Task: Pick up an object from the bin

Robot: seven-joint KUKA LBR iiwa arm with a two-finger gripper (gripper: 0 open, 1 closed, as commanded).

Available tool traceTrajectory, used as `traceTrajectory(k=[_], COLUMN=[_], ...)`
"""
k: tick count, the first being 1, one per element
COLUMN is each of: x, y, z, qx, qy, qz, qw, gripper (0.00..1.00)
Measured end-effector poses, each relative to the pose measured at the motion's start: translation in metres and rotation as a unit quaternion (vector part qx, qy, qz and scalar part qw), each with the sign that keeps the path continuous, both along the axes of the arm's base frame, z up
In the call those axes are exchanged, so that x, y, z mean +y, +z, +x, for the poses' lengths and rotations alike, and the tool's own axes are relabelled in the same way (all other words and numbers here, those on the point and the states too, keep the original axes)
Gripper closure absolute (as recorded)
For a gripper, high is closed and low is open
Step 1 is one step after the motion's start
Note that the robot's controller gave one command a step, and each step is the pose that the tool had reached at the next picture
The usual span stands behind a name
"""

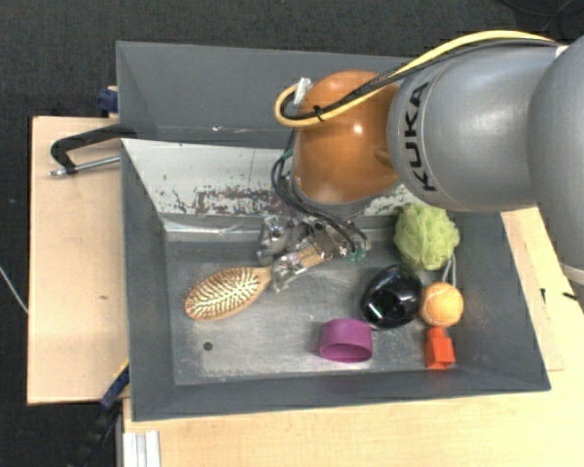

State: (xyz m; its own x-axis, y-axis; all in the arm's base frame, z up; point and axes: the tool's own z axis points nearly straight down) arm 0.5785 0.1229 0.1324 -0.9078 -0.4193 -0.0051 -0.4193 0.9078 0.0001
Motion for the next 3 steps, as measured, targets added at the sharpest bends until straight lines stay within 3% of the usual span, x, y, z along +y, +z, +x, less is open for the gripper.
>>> traceTrajectory(k=[3], x=[0.001], y=[0.024], z=[0.001], qx=[-0.0011], qy=[0.0], qz=[0.0], qw=[1.0], gripper=[1.0])
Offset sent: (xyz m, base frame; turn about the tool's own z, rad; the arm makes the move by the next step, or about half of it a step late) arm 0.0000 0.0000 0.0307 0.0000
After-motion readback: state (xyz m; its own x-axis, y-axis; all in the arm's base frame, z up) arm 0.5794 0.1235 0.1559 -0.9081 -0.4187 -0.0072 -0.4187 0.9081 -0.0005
